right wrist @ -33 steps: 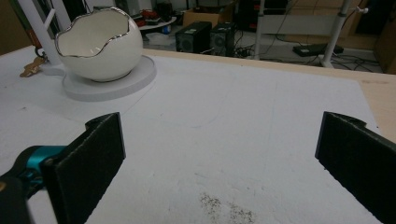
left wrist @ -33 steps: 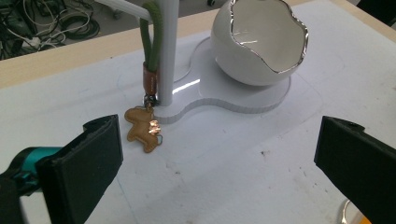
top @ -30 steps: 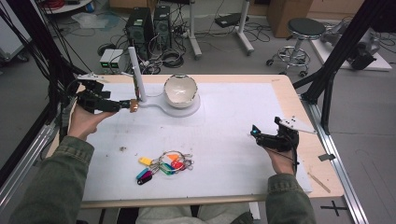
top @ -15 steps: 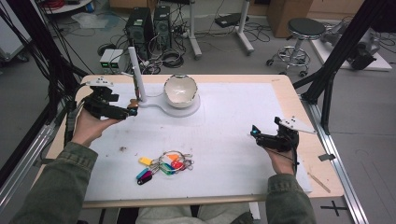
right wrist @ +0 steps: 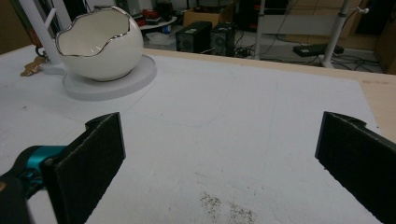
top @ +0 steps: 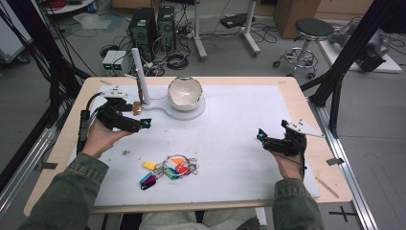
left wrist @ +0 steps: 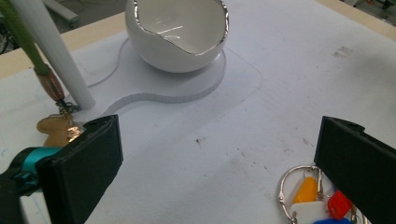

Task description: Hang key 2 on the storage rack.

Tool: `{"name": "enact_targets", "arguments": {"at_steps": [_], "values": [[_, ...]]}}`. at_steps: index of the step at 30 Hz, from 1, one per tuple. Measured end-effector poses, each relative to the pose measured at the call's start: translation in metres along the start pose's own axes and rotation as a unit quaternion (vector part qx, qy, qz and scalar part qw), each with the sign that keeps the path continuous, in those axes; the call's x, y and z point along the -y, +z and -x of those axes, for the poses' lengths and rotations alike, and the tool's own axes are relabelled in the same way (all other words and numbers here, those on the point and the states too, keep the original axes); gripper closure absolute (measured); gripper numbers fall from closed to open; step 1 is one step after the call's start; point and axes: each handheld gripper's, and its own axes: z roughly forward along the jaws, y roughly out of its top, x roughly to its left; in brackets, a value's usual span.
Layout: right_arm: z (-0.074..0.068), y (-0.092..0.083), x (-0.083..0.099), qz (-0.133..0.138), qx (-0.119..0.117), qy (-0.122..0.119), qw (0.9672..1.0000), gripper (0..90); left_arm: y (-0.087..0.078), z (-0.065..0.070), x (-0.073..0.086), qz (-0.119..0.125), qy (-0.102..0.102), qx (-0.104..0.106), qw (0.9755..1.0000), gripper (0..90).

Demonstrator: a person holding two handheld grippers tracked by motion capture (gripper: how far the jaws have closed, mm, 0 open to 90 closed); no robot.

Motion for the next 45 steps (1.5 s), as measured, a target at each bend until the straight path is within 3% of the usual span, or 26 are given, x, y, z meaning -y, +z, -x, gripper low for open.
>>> {"name": "enact_targets", "arguments": {"at_steps": [4,11,28,42,45], "values": [[0.000,0.000,0.000,0.000,-0.001,0.002,1.0000,0.6,0.004,0.007,0.002,-0.005,0.008,0.007,0.9999,1.7],[0.001,-0.001,0.000,0.002,-0.001,0.002,1.0000,0.6,0.011,0.017,0.009,-0.008,0.002,0.028,0.9996,1.6],[0.001,-0.001,0.000,0.003,-0.001,0.001,1.0000,0.6,0.028,0.048,0.026,-0.034,0.034,0.058,0.9972,1.7],[0.001,-0.002,0.000,0.002,0.000,0.000,1.0000,0.6,0.037,0.062,0.041,-0.054,0.046,0.084,0.9939,1.6],[0.001,-0.002,0.000,0.001,-0.001,0.001,1.0000,0.6,0.040,0.068,0.045,-0.067,0.059,0.087,0.9922,1.7]]}}
